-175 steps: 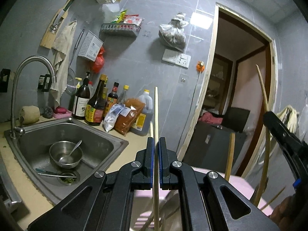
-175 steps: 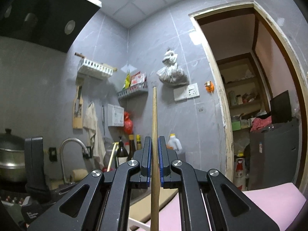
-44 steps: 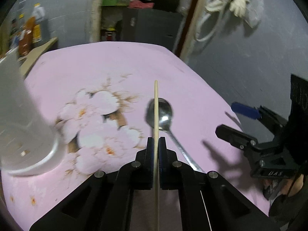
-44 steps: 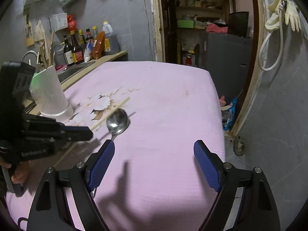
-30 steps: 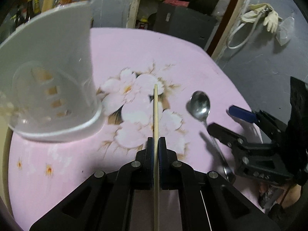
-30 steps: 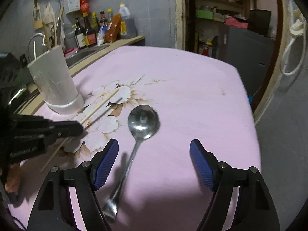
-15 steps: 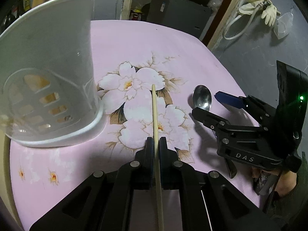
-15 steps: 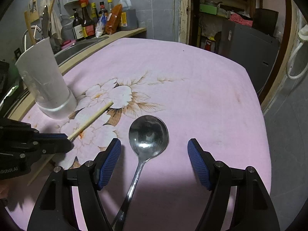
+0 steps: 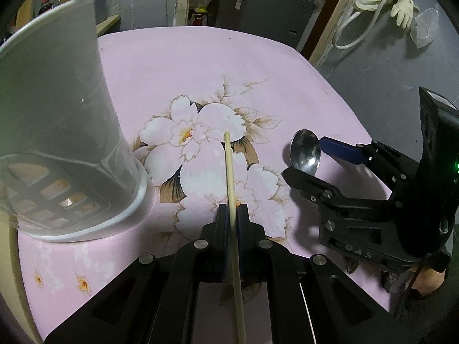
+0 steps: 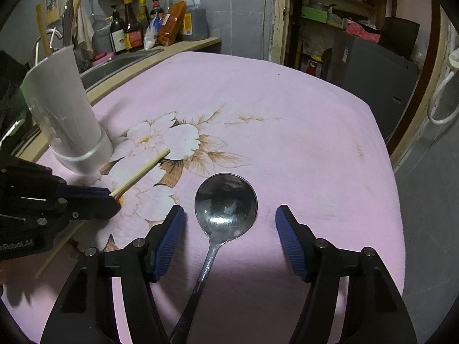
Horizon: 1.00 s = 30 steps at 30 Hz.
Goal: Organize utensils
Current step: 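Close the left tool on the chopstick while the right tool grasps the spoon handle, then lift the chopstick and spoon and carry both over the white holder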
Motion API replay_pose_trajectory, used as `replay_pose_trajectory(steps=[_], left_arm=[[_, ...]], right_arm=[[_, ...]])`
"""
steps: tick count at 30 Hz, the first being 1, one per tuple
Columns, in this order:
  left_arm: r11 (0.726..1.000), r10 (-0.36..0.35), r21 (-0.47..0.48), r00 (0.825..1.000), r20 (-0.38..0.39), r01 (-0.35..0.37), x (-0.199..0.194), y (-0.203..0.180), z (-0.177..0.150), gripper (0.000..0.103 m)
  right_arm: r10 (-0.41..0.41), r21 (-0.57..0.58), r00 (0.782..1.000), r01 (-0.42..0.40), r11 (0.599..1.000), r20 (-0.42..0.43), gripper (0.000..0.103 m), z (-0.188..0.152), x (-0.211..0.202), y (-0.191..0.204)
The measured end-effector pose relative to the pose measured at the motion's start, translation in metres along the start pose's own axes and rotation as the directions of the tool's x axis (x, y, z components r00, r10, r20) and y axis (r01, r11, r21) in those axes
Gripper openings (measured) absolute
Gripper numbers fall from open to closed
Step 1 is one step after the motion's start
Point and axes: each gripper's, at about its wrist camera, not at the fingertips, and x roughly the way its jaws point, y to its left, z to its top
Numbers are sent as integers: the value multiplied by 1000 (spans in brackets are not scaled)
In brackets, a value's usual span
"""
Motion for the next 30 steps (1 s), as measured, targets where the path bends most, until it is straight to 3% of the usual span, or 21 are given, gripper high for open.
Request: replay_pose_trajectory(steps=[3, 8, 12, 16, 20, 26, 30], left_arm=[[1000, -9, -6, 1000, 17, 9, 0, -2, -4, 3], [997, -63, -38, 996, 64, 66, -2, -3, -13, 2], [993, -97, -44, 983, 156, 105, -19, 0, -26, 2], [993, -113, -3, 949, 295, 119, -41, -4, -36, 2], [991, -134, 55, 898, 419, 123, -56, -14, -49, 2], [989, -143, 97, 841, 522, 108, -62, -26, -59, 3], [988, -151, 98, 816, 557, 116, -71, -21, -65, 2]], right_arm=[[-9, 3, 1000, 9, 1000, 8, 40, 1, -1, -1], [6, 5, 1000, -6, 1000, 30, 40, 0, -6, -1], [-17, -37, 993, 22, 999, 117, 40, -6, -25, 8], [-60, -74, 970, 79, 994, 236, 40, -14, -50, 20], [-113, -92, 925, 156, 984, 362, 40, -24, -75, 31], [-177, -65, 850, 240, 969, 497, 39, -35, -100, 37], [-200, -58, 819, 272, 960, 538, 39, -34, -106, 39]])
